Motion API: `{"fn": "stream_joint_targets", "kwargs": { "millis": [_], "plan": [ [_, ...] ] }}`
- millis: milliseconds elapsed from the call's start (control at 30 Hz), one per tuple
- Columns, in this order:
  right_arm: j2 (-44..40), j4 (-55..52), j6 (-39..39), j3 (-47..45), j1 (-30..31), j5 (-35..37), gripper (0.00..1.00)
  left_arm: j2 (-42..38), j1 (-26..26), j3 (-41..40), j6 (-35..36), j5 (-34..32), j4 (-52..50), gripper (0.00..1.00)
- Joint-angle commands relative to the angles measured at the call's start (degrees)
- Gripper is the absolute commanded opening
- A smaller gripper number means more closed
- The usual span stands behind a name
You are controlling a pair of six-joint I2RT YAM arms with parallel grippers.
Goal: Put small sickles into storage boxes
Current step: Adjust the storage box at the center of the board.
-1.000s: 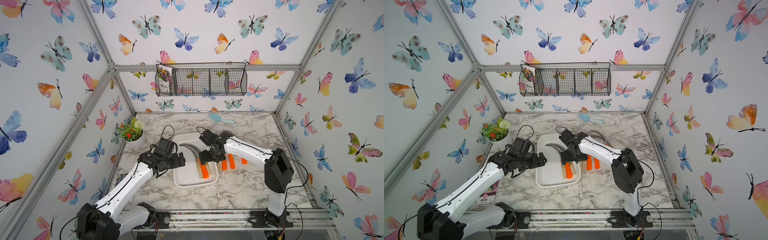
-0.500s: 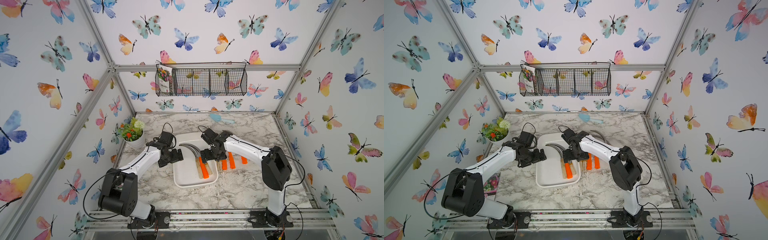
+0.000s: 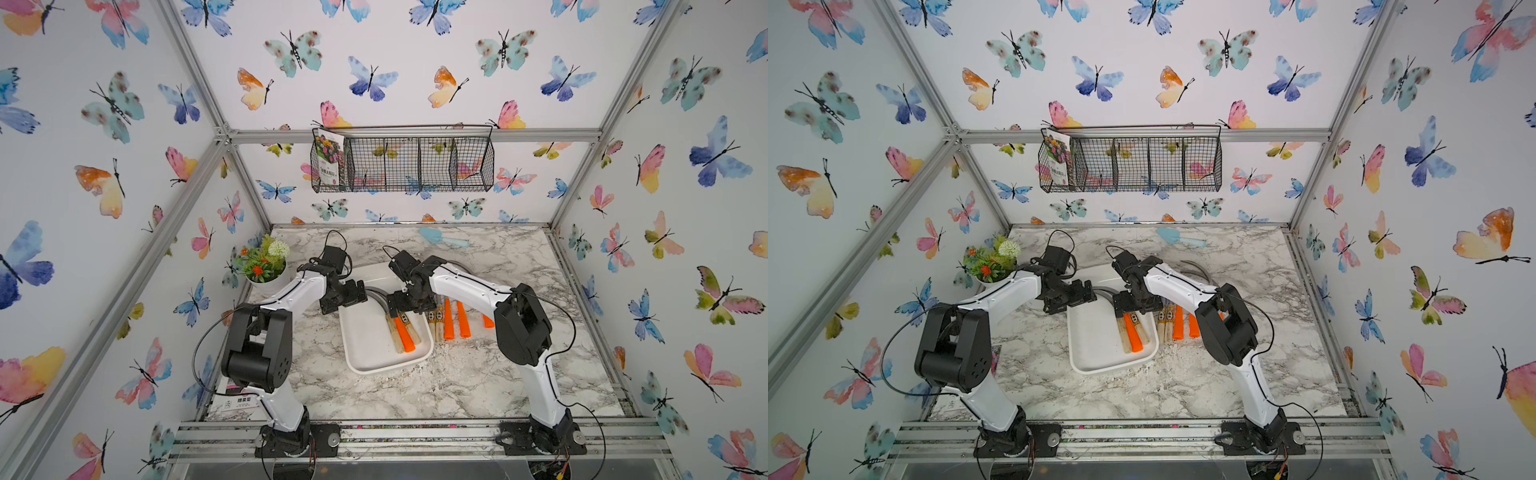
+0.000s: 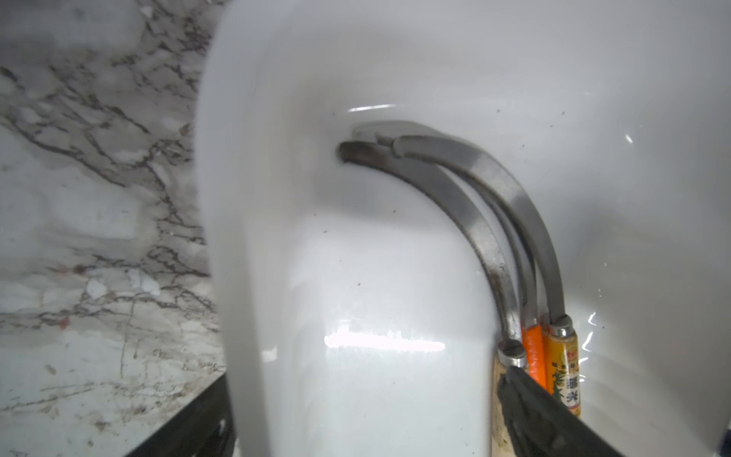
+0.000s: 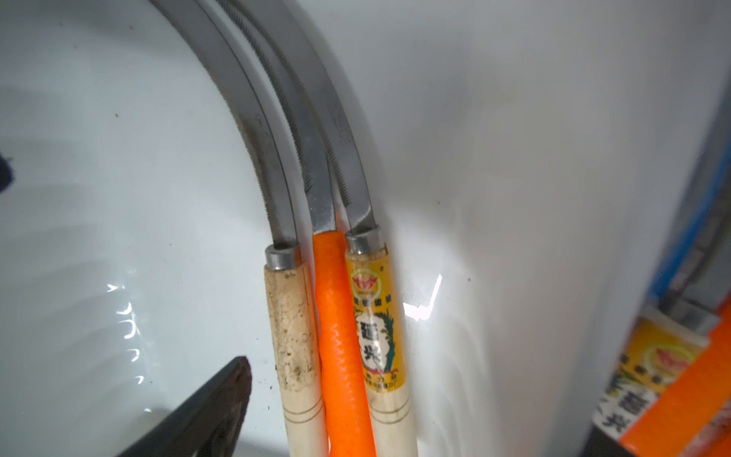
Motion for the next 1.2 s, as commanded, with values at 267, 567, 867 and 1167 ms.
{"fn": "stream_joint_targets", "kwargs": {
  "millis": [267, 567, 867, 1167],
  "plan": [
    [9.6, -0.8, -2.5, 15.5, -2.3, -5.0, 0.98, 8.6, 4.3, 9.2, 2.8, 5.3, 1.4, 0.98],
    [12.6, -0.7, -2.9, 18.4, -3.5, -7.5, 0.98, 14.5, 5.6, 18.4, 4.1, 7.6, 1.5, 0.98],
    [11.5, -2.8, -3.6, 17.5, -5.2, -5.2, 0.98, 17.3, 6.1, 21.6, 4.5, 6.3, 0.1, 0.98],
    [5.7, -4.0, -5.3, 13.7, -7.4, -3.8, 0.98, 10.0, 6.5, 15.7, 4.1, -0.3, -0.8, 0.98]
  ]
}}
